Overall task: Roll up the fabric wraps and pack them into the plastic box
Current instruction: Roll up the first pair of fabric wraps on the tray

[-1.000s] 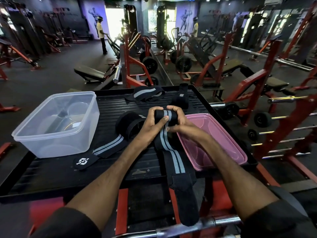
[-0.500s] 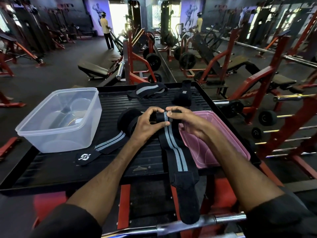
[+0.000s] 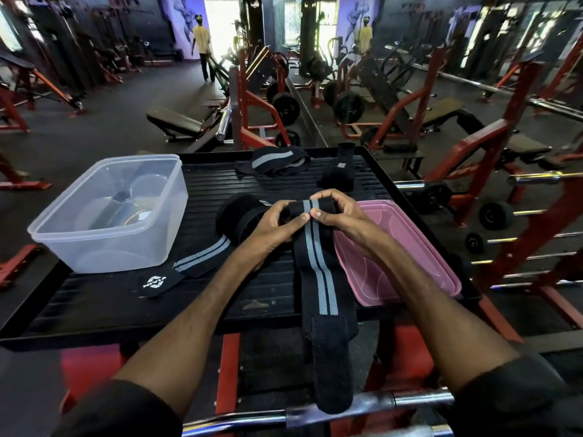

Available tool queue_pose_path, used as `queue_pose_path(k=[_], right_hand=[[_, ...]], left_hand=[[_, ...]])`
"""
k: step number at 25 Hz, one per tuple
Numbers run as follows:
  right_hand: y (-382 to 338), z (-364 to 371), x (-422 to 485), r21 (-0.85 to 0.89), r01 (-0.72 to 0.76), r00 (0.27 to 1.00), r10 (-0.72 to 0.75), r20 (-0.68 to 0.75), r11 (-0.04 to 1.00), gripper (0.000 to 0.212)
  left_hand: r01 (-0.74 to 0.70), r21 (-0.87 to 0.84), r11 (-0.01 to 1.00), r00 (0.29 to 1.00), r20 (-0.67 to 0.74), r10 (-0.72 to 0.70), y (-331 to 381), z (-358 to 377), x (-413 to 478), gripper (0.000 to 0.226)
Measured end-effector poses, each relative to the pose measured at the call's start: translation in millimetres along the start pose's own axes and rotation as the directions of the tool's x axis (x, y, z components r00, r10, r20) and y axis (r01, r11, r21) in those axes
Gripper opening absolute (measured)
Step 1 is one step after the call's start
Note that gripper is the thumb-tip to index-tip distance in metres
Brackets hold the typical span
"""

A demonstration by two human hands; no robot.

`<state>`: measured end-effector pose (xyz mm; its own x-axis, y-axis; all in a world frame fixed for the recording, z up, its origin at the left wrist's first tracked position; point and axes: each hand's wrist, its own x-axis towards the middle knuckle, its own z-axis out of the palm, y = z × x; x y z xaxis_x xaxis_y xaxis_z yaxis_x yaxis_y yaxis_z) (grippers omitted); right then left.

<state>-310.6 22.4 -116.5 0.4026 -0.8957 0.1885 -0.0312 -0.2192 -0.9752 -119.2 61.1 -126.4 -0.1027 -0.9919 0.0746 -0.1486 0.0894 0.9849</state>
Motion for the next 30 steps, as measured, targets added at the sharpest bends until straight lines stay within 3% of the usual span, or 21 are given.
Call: queue_pose_path(k=[3,7,9,12,15,17,19,21,23,27,30], right_hand=[[-5.3,-2.8,-4.2,0.043,-0.114,0.993,0.111,0.047,0.993,0.030],[-22.0,-3.7,-2.2,0.330,-0.283,0.958,0.279,0.061,0.900,0.024],[-24.9,-0.3,-2.1,0.255,-0.298,0.953,0.303,0.022,0.920,0.012],[-24.0,0.8,-6.8,0.039,-0.330,0.938,0.323,0.127,0.943,0.037],[-24.5,-1.1,-9.1,0.061,-0.313,0.935,0.296,0.197,0.948,0.042],[-19.2,2.0,-8.9,0.087,-0.221,0.973,0.213,0.090,0.971,0.037],[-15.0,6.3,-10.0,0.091,-0.101,0.994,0.103,-0.022,0.991,0.029],[-12.8,8.7,-12.0,0.122,-0.030,0.997,0.039,-0.069,0.992,0.027],[-11.1,8.9,-14.2,0.139,-0.007,0.996,0.019,-0.082,0.990,0.030],[-14.0,10.6,-18.3,0.244,-0.062,0.997,0.069,-0.020,0.968,0.040],[-27.6,5.8,-16.0,0.472,-0.202,0.978,0.199,0.057,0.858,0.040]], left_hand=[[-0.156,0.163,0.974,0.984,-0.058,0.167,-5.5,-3.0,2.0,0.031],[-0.264,0.252,0.931,0.955,-0.064,0.288,-0.7,-5.5,-2.6,0.039],[-0.310,0.211,0.927,0.937,-0.096,0.335,4.5,-4.1,-5.5,0.039],[-0.338,0.157,0.928,0.922,-0.142,0.360,11.0,-4.6,-7.6,0.040],[-0.346,0.143,0.927,0.920,-0.141,0.366,14.6,-7.2,-5.0,0.043],[-0.276,0.057,0.960,0.954,-0.110,0.281,16.2,-5.6,-4.0,0.049],[-0.062,-0.099,0.993,0.998,-0.012,0.061,18.2,-1.1,-9.1,0.052],[0.155,-0.184,0.971,0.984,0.113,-0.136,21.6,1.1,-15.1,0.045],[0.197,-0.200,0.960,0.975,0.139,-0.172,20.9,2.2,-16.0,0.042],[-0.034,-0.085,0.996,0.999,-0.030,0.032,13.3,2.5,-19.8,0.035],[-0.173,-0.004,0.985,0.984,-0.053,0.172,5.0,-2.2,-17.8,0.041]])
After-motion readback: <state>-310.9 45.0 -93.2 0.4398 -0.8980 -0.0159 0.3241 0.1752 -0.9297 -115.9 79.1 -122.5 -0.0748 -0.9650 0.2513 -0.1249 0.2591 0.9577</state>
